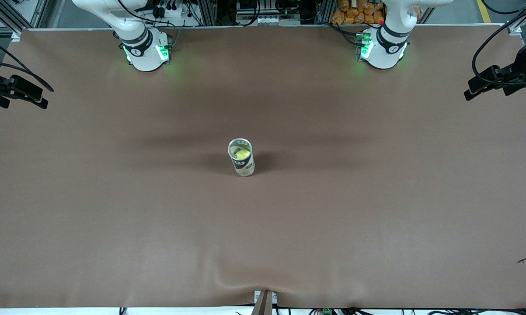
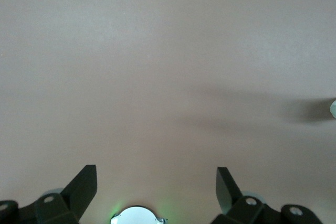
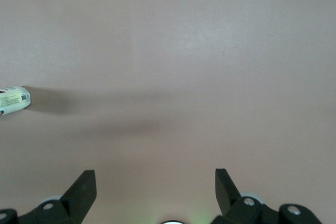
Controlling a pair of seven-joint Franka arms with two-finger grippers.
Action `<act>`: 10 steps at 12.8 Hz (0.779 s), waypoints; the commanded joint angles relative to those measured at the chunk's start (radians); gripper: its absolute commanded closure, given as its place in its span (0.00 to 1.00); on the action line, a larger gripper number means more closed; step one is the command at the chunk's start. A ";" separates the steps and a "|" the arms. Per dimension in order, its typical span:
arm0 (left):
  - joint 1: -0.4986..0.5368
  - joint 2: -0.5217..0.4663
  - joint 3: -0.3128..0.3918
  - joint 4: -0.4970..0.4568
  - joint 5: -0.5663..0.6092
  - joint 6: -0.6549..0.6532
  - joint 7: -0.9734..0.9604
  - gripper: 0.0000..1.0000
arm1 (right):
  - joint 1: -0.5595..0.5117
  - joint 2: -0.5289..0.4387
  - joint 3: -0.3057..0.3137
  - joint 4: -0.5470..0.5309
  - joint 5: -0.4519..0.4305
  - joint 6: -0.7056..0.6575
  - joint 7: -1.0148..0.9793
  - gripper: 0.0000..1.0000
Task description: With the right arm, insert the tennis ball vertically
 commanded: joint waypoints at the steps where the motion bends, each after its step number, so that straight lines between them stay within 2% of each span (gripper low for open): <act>1: 0.000 -0.060 0.014 -0.100 0.004 0.081 0.006 0.00 | -0.006 -0.008 0.005 -0.005 -0.011 -0.006 0.002 0.00; 4: 0.023 -0.053 0.012 -0.109 0.033 0.125 0.011 0.00 | -0.006 -0.008 0.005 -0.008 -0.011 -0.006 0.002 0.00; 8: 0.081 -0.041 -0.041 -0.103 0.044 0.136 0.008 0.00 | -0.006 -0.008 0.005 -0.011 -0.011 -0.011 0.002 0.00; 10: 0.083 -0.041 -0.041 -0.103 0.044 0.136 0.020 0.00 | -0.008 -0.008 0.005 -0.011 -0.011 -0.014 0.002 0.00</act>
